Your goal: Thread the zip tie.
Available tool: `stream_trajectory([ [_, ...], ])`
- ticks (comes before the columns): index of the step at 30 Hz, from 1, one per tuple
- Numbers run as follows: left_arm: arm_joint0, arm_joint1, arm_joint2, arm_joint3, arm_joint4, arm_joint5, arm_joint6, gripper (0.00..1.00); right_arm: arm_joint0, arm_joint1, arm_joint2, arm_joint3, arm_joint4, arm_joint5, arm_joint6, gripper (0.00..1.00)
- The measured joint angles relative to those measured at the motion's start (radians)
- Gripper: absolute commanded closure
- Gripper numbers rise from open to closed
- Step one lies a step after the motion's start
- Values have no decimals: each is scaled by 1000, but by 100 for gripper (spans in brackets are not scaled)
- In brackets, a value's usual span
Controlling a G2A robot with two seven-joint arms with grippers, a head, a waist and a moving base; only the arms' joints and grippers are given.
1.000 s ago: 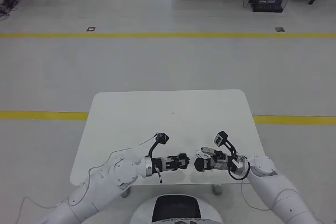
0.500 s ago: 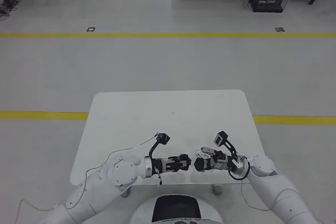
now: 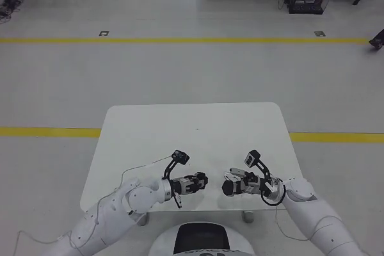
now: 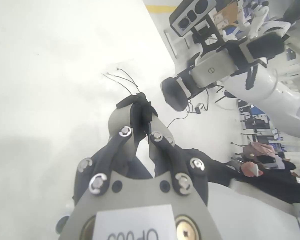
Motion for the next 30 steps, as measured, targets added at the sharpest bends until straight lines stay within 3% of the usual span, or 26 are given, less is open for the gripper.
stream_trajectory([
  [6,47,29,-73,-4,0,-88,11,100,0,0,0,0,0,0,0,0],
  [11,64,42,-95,-39,-15,-90,-7,100,0,0,0,0,0,0,0,0],
  [17,64,43,-95,-41,-15,-90,-7,100,5,2,3,-15,-40,6,-35,0],
  [23,64,43,-95,-41,-15,-90,-7,100,53,21,37,-68,-203,95,-70,0],
  [30,64,43,-95,-41,-15,-90,-7,100,136,40,27,-173,-503,260,-97,0],
])
